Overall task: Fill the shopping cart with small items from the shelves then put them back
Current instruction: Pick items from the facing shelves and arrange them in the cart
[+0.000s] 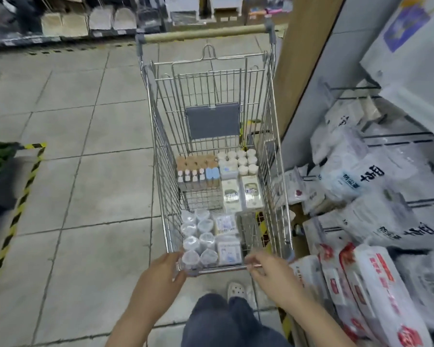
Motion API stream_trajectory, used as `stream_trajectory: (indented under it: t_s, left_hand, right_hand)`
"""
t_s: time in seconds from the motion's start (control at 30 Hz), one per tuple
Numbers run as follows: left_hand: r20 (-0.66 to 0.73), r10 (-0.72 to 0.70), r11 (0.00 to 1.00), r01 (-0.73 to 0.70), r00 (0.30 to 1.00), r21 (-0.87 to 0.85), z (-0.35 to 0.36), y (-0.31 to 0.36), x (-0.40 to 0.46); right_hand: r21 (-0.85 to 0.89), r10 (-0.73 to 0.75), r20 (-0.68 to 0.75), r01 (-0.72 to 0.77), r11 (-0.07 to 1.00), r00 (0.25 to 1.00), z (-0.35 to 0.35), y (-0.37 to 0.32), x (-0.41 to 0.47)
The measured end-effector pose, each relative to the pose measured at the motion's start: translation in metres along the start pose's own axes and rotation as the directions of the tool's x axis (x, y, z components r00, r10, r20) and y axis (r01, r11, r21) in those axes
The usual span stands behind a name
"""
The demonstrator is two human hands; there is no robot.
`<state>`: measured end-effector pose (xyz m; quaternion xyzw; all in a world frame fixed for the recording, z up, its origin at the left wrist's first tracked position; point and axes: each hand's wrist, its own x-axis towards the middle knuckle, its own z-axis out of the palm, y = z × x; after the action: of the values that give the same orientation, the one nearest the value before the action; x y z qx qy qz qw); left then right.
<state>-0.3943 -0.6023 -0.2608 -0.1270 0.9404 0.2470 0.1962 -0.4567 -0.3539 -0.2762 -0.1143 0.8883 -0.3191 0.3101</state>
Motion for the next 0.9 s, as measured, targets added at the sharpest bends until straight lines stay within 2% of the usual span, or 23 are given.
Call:
stream_trajectory:
  t_s: [0.23,0.37,0.53,0.7,0.8,0.9]
  left_hand:
    - [0.168,0.020,0.998,-0.029,0.986,0.051,0.013,-0.020,0.068]
    - [0.250,0.046,0.993,-0.071,0.967,0.090,0.030,-0.024,0.116]
    - [0.304,0.052,0.997,-0.068,0.951,0.041,0.061,-0.027,0.174]
    - [0.323,0.076,0.995,-0.091,0.943,0.030,0.099,-0.029,0.223]
    - [0.318,0.063,0.996,-0.079,0.946,0.037,0.119,-0.032,0.238]
    - [0.327,0.023,1.000,-0.026,0.945,0.007,0.134,-0.039,0.242]
  right_hand:
    - [-0.072,0.159,0.105,-0.152,0.986,0.982,0.026,0.016,0.053]
    - [-0.025,0.211,0.150,-0.210,0.977,0.966,0.043,0.023,0.092]
    - [0.039,0.317,0.085,-0.321,0.946,0.945,0.062,0.048,0.155]
    - [0.122,0.463,0.047,-0.465,0.877,0.885,0.081,0.075,0.224]
    - [0.278,0.558,0.075,-0.555,0.784,0.827,0.093,0.086,0.254]
    - [0.347,0.606,0.133,-0.609,0.713,0.784,0.106,0.093,0.271]
